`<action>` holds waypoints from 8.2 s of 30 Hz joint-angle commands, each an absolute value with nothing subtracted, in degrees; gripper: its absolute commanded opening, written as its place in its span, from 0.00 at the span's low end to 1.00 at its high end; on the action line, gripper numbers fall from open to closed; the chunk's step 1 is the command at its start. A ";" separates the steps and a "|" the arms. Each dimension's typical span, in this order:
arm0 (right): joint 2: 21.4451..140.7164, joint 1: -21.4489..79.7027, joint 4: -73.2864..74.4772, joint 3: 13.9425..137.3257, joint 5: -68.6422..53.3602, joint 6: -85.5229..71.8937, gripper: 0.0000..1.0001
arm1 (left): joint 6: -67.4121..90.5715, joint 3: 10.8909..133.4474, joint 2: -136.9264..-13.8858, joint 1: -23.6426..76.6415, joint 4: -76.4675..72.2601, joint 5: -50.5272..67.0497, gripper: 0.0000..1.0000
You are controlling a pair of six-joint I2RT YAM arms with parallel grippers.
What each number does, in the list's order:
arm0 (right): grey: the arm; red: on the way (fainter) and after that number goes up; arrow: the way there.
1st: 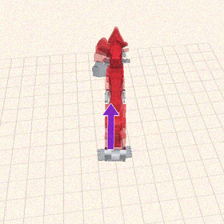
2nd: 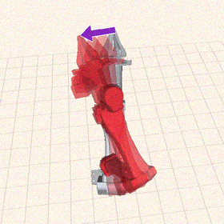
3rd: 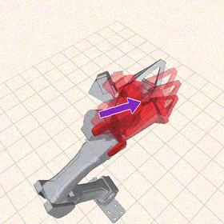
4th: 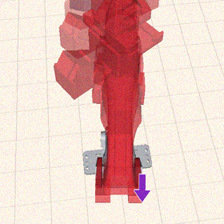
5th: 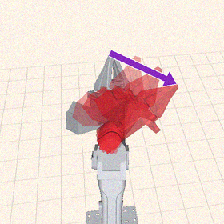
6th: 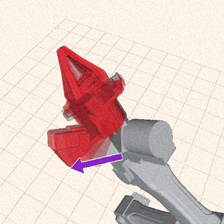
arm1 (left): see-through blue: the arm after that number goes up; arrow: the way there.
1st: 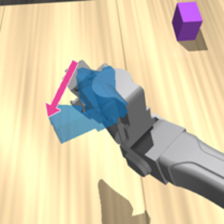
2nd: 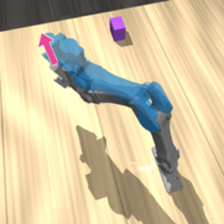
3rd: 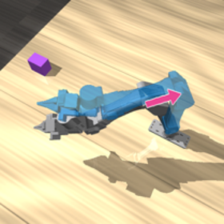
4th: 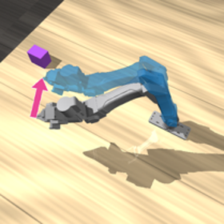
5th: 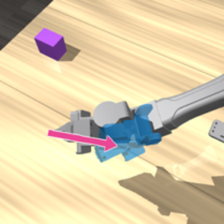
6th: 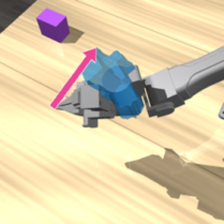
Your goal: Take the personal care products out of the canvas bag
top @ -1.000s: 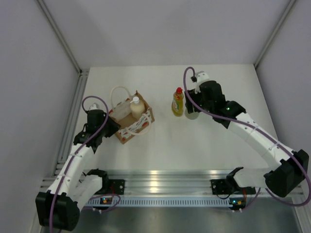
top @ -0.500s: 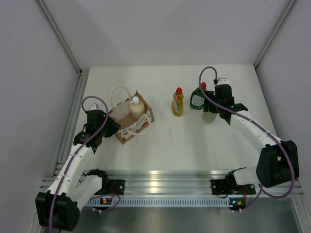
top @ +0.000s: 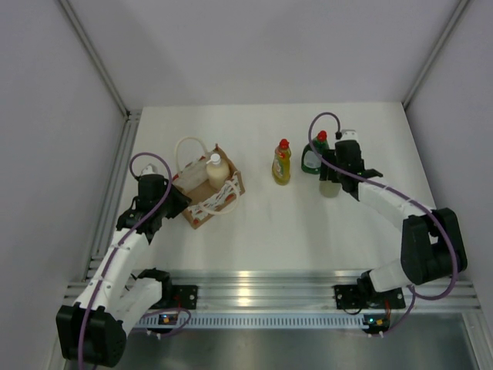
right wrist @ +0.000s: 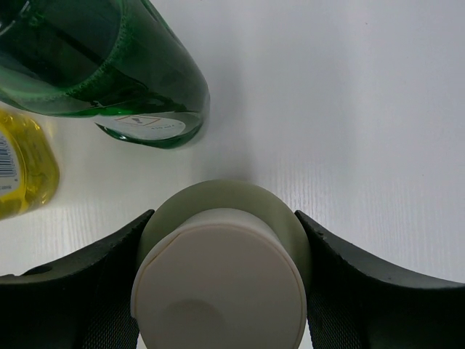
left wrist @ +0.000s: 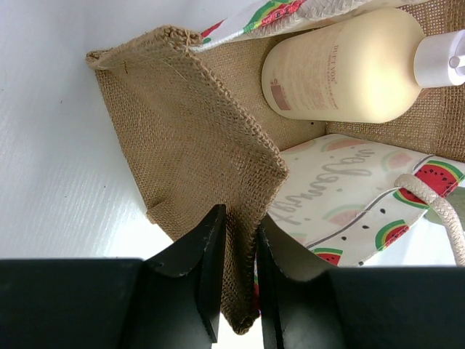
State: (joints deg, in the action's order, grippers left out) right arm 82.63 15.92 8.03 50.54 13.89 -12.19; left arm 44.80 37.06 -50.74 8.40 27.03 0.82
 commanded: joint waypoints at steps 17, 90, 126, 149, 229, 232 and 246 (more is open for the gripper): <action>71.29 26.35 3.96 56.24 18.11 -9.41 0.91 | 44.12 37.53 -50.27 8.44 26.98 1.93 0.30; 123.05 47.72 9.33 105.31 -9.32 10.11 0.49 | 42.54 37.00 -50.45 8.44 27.07 2.64 0.31; 118.57 47.46 -17.47 87.20 -11.78 4.57 0.00 | 42.01 37.27 -50.54 8.44 27.07 2.28 0.32; 117.42 46.32 -35.07 82.79 -16.52 1.23 0.00 | 42.45 37.00 -50.36 8.44 27.07 2.29 0.35; 87.11 48.87 -21.89 84.90 -11.69 3.87 0.00 | 43.68 36.65 -50.19 8.44 26.98 1.32 0.37; 84.83 48.87 -20.48 84.46 -9.32 4.04 0.00 | 43.86 36.56 -50.10 8.44 26.98 1.32 0.37; 72.87 48.87 -20.55 69.28 1.57 6.50 0.00 | 44.03 36.30 -49.40 8.44 26.98 1.58 0.37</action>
State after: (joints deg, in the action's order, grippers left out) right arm 78.41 48.34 -11.05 71.31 -2.09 5.41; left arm 43.64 36.91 -50.65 8.40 27.11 2.07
